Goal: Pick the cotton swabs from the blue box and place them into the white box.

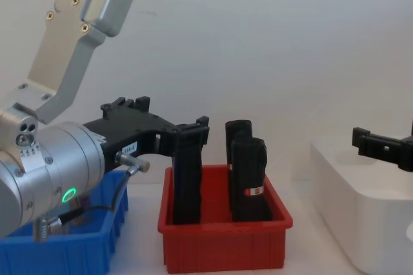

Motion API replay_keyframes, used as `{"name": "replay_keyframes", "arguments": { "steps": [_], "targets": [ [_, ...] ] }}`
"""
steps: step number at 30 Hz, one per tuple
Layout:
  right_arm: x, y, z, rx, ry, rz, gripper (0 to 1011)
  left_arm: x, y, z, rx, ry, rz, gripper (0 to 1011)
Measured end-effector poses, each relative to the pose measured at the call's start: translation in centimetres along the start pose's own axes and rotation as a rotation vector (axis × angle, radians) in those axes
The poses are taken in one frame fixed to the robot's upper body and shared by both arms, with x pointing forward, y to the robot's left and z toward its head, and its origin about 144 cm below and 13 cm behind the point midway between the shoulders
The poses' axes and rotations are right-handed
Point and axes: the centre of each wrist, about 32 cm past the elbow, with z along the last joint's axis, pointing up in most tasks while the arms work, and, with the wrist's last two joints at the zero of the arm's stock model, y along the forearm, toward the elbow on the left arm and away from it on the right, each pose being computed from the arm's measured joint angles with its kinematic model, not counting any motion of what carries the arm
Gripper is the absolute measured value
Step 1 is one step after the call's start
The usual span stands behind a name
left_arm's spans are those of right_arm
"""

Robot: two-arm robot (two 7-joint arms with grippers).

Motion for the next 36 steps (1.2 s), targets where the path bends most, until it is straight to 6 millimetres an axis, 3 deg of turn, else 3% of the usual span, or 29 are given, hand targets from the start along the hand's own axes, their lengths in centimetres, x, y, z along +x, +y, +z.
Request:
{"name": "replay_keyframes", "arguments": {
  "steps": [36],
  "targets": [
    [0.00,0.00,0.00,0.000,0.000,0.000,1002,0.00,0.00,0.00,0.000,0.000,0.000,1004]
  ]
}}
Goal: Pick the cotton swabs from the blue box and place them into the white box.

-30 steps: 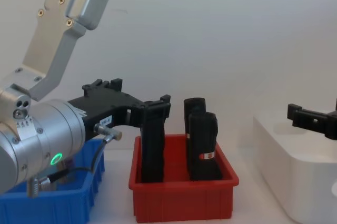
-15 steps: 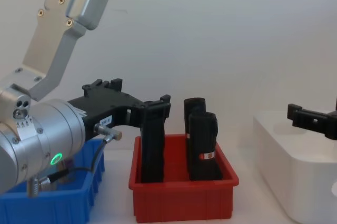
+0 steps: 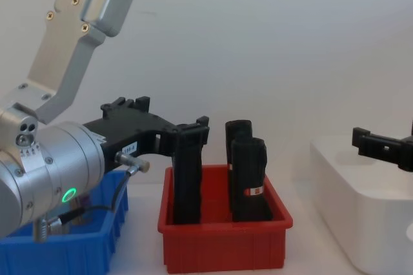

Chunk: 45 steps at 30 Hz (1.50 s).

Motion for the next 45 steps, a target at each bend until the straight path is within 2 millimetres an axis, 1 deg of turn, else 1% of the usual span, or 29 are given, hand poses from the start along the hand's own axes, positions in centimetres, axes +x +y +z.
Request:
{"name": "replay_keyframes", "arguments": {
  "steps": [27,45],
  "targets": [
    [0.0,0.0,0.0,0.000,0.000,0.000,1002,0.2,0.0,0.0,0.002,0.000,0.006,1004],
    [0.0,0.0,0.0,0.000,0.000,0.000,1002,2.5,-0.2,-0.3,0.086,0.030,0.080,1004]
  ]
}}
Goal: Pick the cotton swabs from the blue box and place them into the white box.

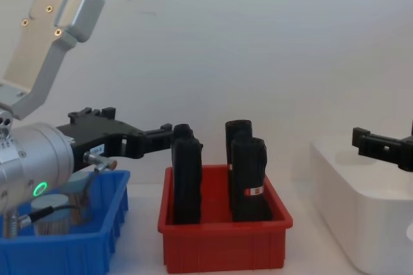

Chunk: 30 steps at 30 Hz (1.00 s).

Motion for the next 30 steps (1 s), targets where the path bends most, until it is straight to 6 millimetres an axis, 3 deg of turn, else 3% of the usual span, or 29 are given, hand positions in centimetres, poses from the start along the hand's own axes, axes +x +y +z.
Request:
{"name": "replay_keyframes", "arguments": {
  "steps": [30],
  "targets": [
    [0.0,0.0,0.0,0.000,0.000,0.000,1002,5.4,-1.2,-2.2,0.204,0.117,0.124,1004]
  ]
}}
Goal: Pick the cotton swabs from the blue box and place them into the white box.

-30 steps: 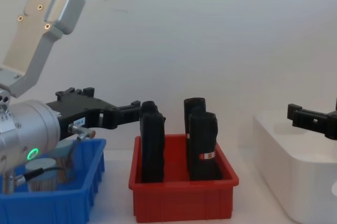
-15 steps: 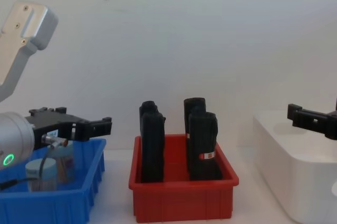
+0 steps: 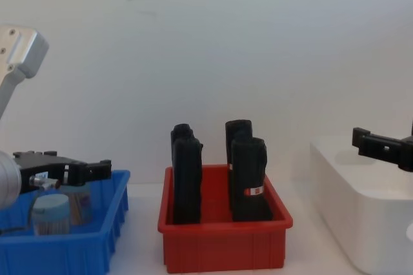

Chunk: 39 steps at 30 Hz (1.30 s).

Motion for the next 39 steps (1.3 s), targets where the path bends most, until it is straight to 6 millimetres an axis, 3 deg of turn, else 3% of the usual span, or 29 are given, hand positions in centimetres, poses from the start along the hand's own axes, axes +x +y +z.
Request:
{"name": "replay_keyframes", "arguments": {
  "steps": [39],
  "targets": [
    [0.0,0.0,0.0,0.000,0.000,0.000,1002,3.5,-2.6,-2.1,0.119,0.063,0.067,1004]
  ]
}}
